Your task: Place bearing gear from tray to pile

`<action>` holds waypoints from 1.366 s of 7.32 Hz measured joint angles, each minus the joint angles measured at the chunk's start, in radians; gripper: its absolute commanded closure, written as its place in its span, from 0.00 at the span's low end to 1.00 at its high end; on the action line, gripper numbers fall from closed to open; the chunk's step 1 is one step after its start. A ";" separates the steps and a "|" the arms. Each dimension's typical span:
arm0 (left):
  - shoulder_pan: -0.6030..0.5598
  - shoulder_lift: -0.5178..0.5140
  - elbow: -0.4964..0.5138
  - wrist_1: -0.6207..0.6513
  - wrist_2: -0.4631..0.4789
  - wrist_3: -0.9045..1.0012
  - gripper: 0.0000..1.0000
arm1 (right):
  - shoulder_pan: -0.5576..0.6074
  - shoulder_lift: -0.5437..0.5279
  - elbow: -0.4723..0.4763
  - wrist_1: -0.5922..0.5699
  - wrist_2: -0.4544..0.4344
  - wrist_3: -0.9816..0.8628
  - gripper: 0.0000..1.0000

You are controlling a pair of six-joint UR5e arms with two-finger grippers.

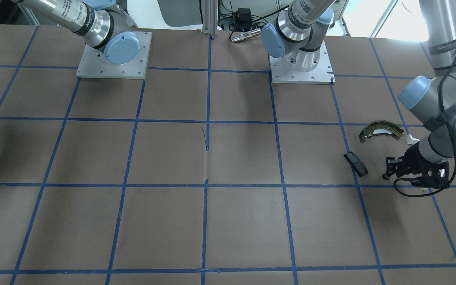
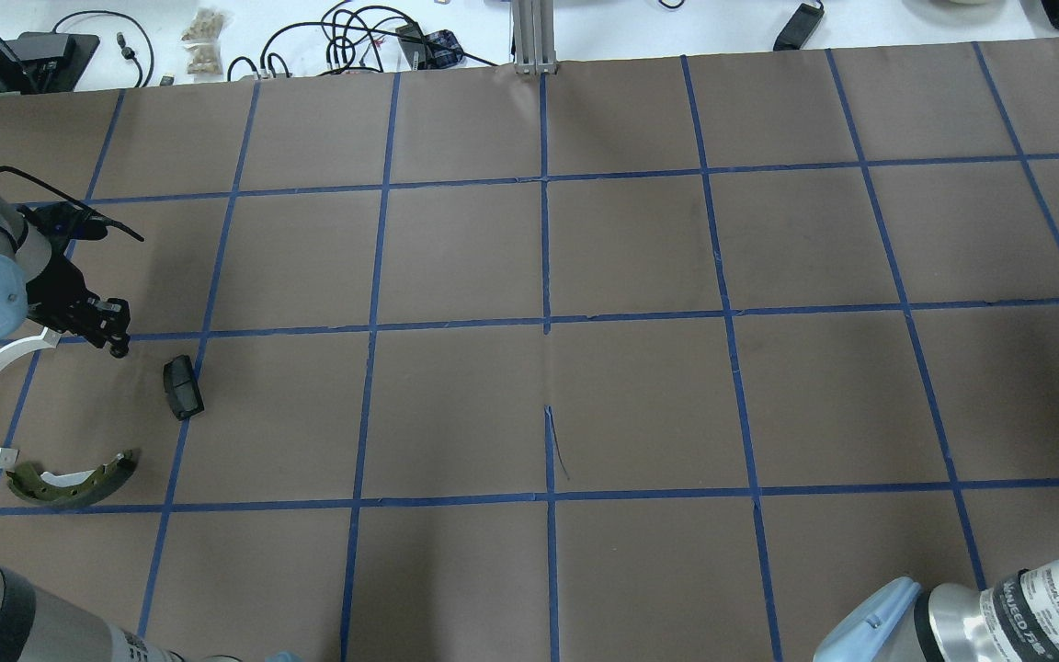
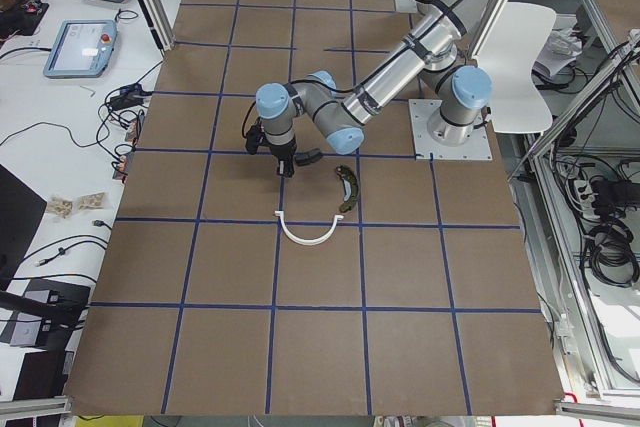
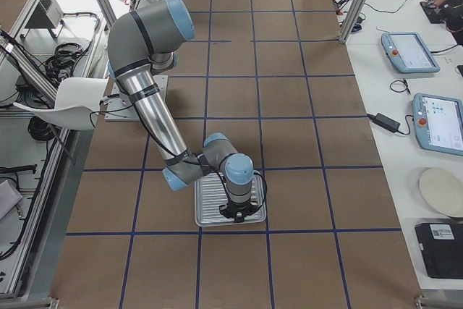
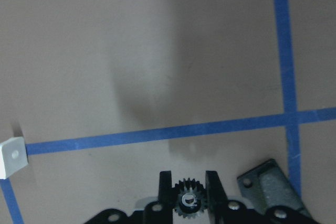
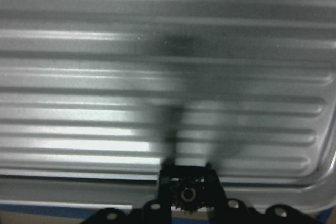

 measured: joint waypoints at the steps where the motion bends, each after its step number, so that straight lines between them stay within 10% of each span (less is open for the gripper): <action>1: 0.006 0.001 0.000 0.001 -0.005 0.013 0.00 | 0.004 -0.031 0.000 0.052 -0.001 0.049 1.00; 6: -0.073 0.073 0.017 -0.068 -0.019 0.045 0.13 | 0.115 -0.260 0.031 0.619 0.150 0.806 1.00; 10: -0.154 0.064 0.103 -0.102 -0.100 0.017 0.00 | 0.284 -0.486 0.351 0.556 0.325 1.295 1.00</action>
